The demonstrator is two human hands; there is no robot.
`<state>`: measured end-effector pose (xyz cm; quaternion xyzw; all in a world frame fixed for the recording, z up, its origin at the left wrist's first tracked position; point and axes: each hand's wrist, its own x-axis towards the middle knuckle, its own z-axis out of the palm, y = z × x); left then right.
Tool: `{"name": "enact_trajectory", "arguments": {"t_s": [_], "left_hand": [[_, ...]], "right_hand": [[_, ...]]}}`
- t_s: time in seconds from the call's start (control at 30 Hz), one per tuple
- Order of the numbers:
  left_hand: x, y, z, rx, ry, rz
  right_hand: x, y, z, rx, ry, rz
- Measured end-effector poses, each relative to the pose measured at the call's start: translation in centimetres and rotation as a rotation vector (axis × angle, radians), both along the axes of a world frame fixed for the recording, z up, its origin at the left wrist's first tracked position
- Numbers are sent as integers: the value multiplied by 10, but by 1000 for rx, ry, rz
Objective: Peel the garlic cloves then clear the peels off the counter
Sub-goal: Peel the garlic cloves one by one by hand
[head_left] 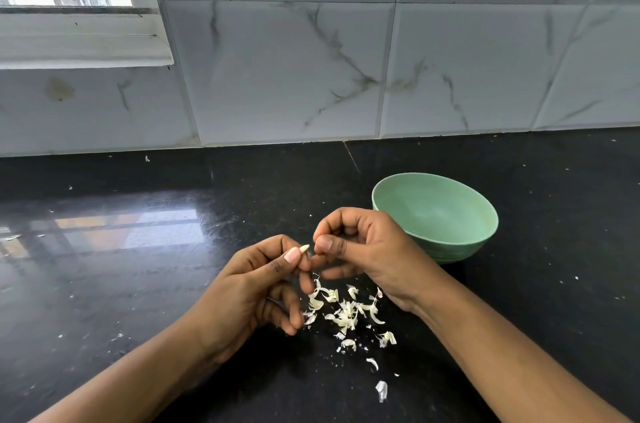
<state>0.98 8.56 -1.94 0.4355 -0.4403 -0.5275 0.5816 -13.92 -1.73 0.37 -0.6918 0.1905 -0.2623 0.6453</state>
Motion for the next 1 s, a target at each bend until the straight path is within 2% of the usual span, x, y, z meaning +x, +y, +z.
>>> {"name": "enact_trajectory", "arguments": {"t_s": [0.1, 0.2, 0.37, 0.5, 0.7, 1.0], "left_hand": [[-3, 0, 3, 4, -36, 51], [-5, 0, 3, 8, -148, 129], [-4, -1, -1, -37, -364, 206], [-5, 1, -1, -62, -468, 215], [-8, 1, 5, 29, -306, 176], [-5, 0, 4, 129, -94, 131]], "right_hand": [[-1, 0, 1, 42, -4, -10], [0, 1, 0, 47, 22, -4], [2, 4, -2, -71, 107, -28], [1, 2, 0, -12, 101, -13], [1, 1, 1, 43, 98, -6], [2, 4, -2, -63, 104, 3]]}}
